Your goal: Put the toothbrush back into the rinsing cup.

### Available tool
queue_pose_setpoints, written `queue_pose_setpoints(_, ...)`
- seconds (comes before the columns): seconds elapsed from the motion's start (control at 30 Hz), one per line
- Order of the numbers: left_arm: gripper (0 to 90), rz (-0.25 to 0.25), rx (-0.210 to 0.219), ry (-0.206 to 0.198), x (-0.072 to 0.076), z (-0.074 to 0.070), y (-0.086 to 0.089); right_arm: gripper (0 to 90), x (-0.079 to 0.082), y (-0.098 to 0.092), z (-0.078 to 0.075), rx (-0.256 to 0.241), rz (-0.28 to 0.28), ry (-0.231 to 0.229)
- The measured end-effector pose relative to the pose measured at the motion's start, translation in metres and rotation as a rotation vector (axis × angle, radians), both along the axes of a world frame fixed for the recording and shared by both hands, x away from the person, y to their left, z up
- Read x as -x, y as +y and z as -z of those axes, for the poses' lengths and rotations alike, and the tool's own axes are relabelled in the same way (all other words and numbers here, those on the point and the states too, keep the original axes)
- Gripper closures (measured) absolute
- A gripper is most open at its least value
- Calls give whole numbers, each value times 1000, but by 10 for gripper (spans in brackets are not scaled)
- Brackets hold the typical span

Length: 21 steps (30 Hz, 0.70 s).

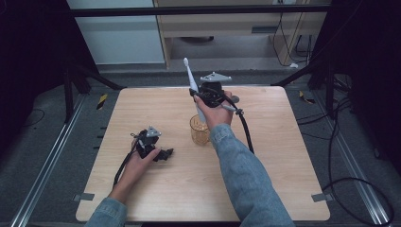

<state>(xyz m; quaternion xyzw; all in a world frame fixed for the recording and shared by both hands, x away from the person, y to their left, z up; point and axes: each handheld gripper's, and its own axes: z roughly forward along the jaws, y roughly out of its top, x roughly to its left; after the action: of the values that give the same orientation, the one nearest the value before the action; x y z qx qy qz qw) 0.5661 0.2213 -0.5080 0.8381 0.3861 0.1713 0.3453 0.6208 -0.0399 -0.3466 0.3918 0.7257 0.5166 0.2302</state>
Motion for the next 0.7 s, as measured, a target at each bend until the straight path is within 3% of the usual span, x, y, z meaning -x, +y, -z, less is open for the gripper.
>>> queue_pose_setpoints(0.7, 0, -2, 1, 1, 0, 0, 0, 668, 1, 4, 24, 14, -18, 48)
